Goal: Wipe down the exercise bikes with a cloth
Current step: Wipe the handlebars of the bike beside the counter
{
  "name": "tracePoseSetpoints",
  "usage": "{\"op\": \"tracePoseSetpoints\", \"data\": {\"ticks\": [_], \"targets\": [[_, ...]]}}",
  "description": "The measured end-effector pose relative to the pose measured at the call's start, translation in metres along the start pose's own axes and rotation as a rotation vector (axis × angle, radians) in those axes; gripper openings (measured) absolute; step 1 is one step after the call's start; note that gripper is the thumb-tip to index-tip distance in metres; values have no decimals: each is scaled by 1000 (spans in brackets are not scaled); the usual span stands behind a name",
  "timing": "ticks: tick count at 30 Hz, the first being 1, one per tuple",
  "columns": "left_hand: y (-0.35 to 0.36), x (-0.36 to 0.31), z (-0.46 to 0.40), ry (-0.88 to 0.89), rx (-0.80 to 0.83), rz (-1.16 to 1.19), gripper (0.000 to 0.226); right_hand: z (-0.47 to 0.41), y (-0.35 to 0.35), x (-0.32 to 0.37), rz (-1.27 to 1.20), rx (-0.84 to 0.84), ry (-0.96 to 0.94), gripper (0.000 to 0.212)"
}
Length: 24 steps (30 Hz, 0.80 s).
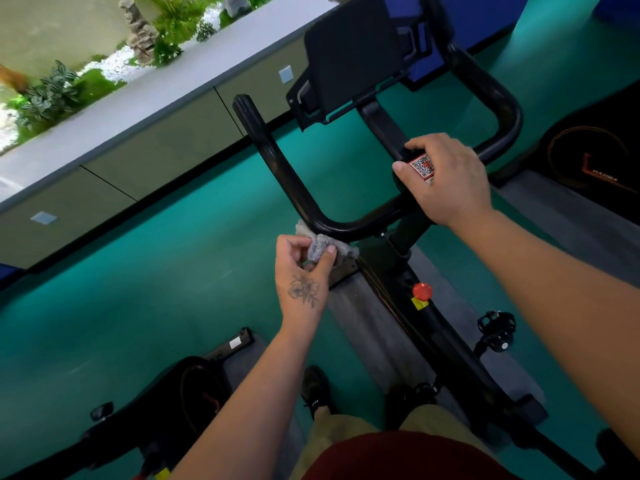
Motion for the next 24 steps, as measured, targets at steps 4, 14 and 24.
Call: {"op": "tracePoseSetpoints", "data": {"ticks": [4, 14, 24], "targets": [[19, -3, 18, -8, -47, -6, 33, 0, 1, 0, -12, -13, -8, 52], [24, 7, 30, -127, -173, 76, 38, 1, -1, 1, -40, -24, -35, 51], [56, -7, 42, -218, -160, 73, 39, 5, -4, 1, -127, -65, -61, 47]]}}
Point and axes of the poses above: each hand's wrist, its own z-axis away from the middle knuckle, its own y-axis out of the palm, x = y × z, the point moved 9 cm from there along -z, towards the middle knuckle, and after that the axes turned 6 degrees about -z, right-handed, at the moved point
